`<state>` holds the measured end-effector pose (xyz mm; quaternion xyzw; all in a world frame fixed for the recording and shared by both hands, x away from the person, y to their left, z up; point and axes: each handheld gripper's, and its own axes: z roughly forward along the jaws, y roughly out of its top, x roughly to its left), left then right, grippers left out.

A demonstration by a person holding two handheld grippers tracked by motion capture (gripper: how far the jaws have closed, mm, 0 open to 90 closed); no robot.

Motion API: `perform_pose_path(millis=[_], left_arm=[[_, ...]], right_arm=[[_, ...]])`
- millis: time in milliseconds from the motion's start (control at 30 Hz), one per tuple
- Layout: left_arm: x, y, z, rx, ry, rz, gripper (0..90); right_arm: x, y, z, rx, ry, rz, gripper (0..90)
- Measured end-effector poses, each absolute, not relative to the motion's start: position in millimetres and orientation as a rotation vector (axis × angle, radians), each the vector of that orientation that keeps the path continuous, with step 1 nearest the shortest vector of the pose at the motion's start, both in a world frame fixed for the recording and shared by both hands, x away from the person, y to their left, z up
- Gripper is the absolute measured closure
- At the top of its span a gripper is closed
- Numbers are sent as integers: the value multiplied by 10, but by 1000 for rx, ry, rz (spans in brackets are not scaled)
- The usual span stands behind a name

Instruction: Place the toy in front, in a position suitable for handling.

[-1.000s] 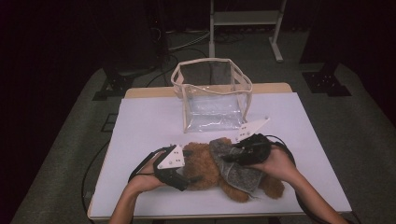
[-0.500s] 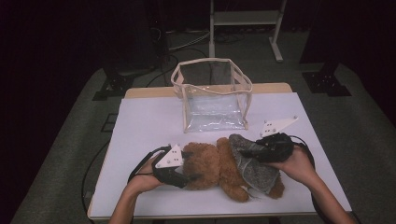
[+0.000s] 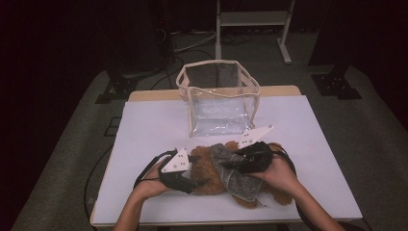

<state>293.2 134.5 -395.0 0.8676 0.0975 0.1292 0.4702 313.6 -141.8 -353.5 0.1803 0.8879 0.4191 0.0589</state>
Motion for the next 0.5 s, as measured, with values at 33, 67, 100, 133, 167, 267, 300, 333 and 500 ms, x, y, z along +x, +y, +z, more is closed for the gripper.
perform_pose_path(millis=[33,67,100,133,167,267,300,333,500], left_arm=[[2930,1375,-3948,2125,243,313,301],[2928,1406,-3949,2126,249,306,326],[2928,1431,-3954,2125,256,307,354],[2930,1443,-3962,2118,263,299,389],[2932,1439,-3971,2114,264,294,409],[2943,1379,-3996,2114,254,296,426],[2944,1359,-3998,2115,249,295,428],[2942,1339,-3997,2116,244,300,428],[2918,1186,-4007,2120,216,314,433]], right_arm=[[3144,-1461,-3538,562,2686,1255,684],[3154,-1509,-3542,582,2683,1255,685],[3164,-1560,-3545,594,2680,1252,686],[3173,-1610,-3545,609,2673,1250,686],[3184,-1654,-3541,627,2670,1259,686],[3194,-1692,-3506,659,2671,1272,686],[3196,-1677,-3487,653,2674,1272,688],[3196,-1652,-3467,644,2675,1269,688],[3264,-1447,-3364,593,2725,1312,688]])
